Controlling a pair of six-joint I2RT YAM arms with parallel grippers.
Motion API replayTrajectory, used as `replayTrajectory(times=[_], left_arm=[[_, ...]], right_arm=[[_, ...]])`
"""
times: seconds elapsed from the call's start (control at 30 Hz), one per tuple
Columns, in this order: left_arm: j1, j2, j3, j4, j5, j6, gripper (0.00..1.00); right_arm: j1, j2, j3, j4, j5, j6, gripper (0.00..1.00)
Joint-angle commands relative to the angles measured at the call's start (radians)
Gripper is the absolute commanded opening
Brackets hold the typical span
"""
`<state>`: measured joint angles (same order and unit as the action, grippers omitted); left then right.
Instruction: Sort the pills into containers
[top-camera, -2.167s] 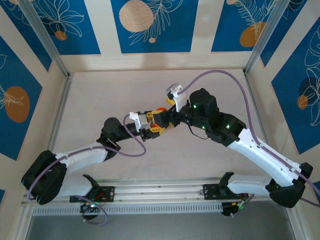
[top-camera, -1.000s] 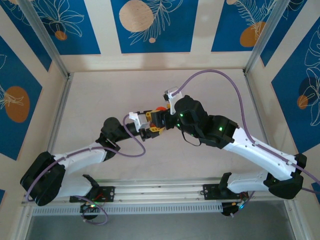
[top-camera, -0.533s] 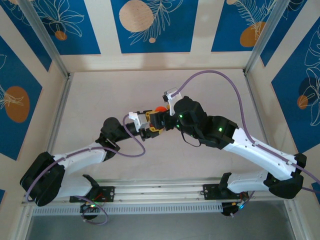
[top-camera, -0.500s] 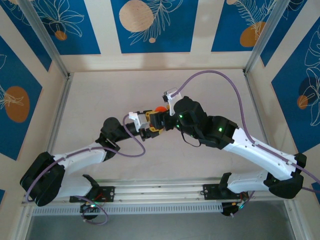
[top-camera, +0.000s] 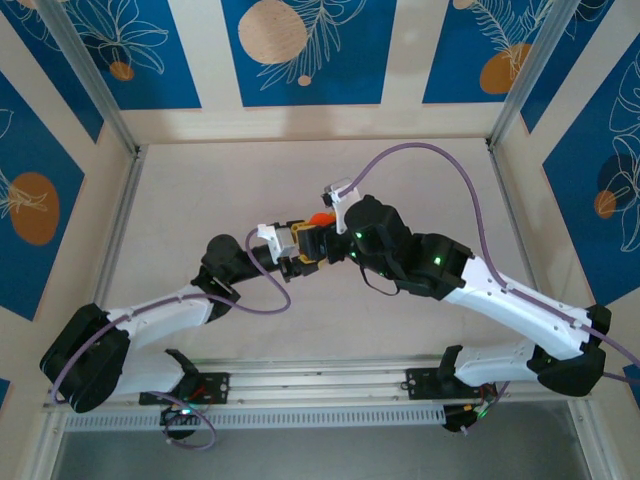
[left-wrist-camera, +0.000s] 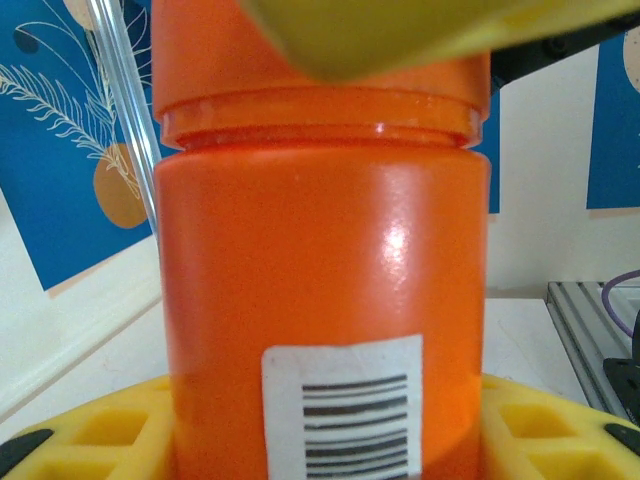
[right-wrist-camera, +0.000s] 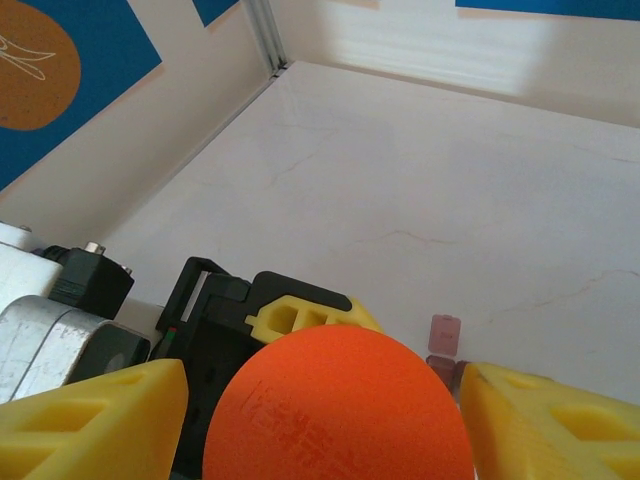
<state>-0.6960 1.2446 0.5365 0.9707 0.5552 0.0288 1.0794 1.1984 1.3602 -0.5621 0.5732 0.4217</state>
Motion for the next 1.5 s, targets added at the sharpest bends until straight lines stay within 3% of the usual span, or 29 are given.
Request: replayTrajectory(times=[0.0, 0.23, 0.37, 0.47, 0.57, 0.7, 0.9, 1.2, 1.47], left_arm=[[0.007, -0.020, 0.007, 0.031, -0.009, -0.003, 0.00], [0.005, -0.017, 0.007, 0.034, -0.009, -0.006, 0.00], [0.006, -0.013, 0.007, 0.037, -0.005, -0.007, 0.00], [0.007, -0.014, 0.007, 0.041, 0.001, -0.009, 0.00], [0.005, -0.010, 0.008, 0.040, 0.010, -0.009, 0.00], [0.006, -0.004, 0.009, 0.043, 0.018, -0.010, 0.00], [0.006, 0.000, 0.013, 0.047, 0.059, -0.012, 0.00], [0.005, 0.001, 0.016, 0.024, 0.074, 0.008, 0.00], [0.004, 0.012, 0.019, 0.015, 0.075, 0.016, 0.00]], right_arm=[[0.007, 0.011, -0.016, 0.033, 0.022, 0.001, 0.68], [0.007, -0.002, -0.055, 0.086, -0.003, -0.029, 0.54], [-0.020, -0.040, -0.123, 0.192, -0.153, -0.106, 0.43], [-0.080, -0.086, -0.189, 0.292, -0.397, -0.219, 0.40], [-0.166, -0.122, -0.229, 0.335, -0.766, -0.406, 0.40], [-0.259, -0.092, -0.152, 0.155, -1.086, -0.694, 0.40], [-0.424, 0.034, -0.009, -0.157, -1.409, -1.101, 0.40], [-0.516, 0.216, 0.266, -0.522, -1.463, -1.496, 0.39], [-0.567, 0.277, 0.369, -0.654, -1.503, -1.630, 0.39]])
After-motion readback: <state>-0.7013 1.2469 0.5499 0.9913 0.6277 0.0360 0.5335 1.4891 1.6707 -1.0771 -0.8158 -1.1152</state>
